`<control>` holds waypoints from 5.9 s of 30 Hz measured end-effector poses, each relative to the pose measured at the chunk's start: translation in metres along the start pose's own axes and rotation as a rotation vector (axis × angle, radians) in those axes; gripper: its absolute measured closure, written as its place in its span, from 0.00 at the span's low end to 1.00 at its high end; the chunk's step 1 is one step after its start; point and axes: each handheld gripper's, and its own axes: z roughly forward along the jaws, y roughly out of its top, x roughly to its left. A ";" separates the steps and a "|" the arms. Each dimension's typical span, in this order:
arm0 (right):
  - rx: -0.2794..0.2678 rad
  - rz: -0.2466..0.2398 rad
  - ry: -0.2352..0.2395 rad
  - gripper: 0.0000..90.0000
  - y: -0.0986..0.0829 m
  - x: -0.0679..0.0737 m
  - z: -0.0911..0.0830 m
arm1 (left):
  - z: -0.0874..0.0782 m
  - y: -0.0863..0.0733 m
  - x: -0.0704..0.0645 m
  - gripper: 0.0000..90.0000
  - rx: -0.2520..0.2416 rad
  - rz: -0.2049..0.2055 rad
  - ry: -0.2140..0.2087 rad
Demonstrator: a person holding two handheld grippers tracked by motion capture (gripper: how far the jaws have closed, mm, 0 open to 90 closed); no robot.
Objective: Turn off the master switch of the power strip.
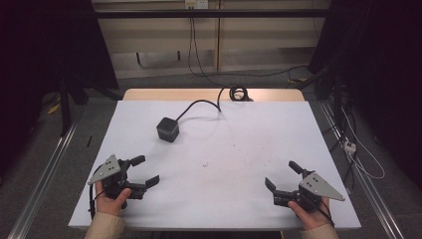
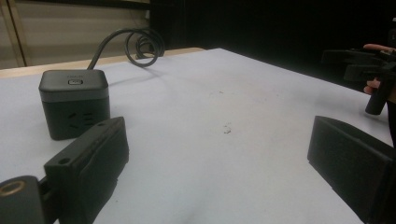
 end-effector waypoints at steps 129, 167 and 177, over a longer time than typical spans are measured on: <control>-0.012 -0.017 0.031 0.05 0.002 -0.005 -0.002 | 0.092 0.036 0.055 0.08 0.042 -0.055 0.164; -0.014 -0.016 0.027 0.05 0.002 -0.006 -0.002 | 0.110 0.063 0.071 0.31 0.084 -0.033 0.204; -0.013 -0.018 0.032 0.05 0.002 -0.006 -0.002 | 0.111 0.060 0.077 0.44 0.101 -0.054 0.248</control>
